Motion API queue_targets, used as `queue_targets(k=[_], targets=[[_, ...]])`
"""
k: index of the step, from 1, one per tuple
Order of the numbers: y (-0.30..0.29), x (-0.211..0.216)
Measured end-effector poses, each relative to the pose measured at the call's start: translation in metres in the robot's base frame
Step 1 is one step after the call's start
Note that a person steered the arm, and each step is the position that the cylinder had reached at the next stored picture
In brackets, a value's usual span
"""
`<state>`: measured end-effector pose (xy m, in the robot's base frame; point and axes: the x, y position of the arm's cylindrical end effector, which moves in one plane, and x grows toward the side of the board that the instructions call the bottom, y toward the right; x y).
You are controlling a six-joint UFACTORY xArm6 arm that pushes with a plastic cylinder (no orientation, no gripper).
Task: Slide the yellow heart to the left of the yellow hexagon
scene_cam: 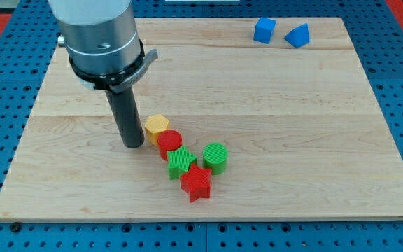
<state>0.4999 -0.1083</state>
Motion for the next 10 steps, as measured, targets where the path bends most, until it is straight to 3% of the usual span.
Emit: queue_targets(k=[2,3,4,5,6,7,8,9,10], targets=[[-0.139,-0.087],[-0.107,-0.187],[-0.025,-0.199],[0.031,-0.116],[0.031,-0.150],[-0.011,-0.213],[-0.046,-0.186],[-0.021,-0.109],[0.003,-0.108]])
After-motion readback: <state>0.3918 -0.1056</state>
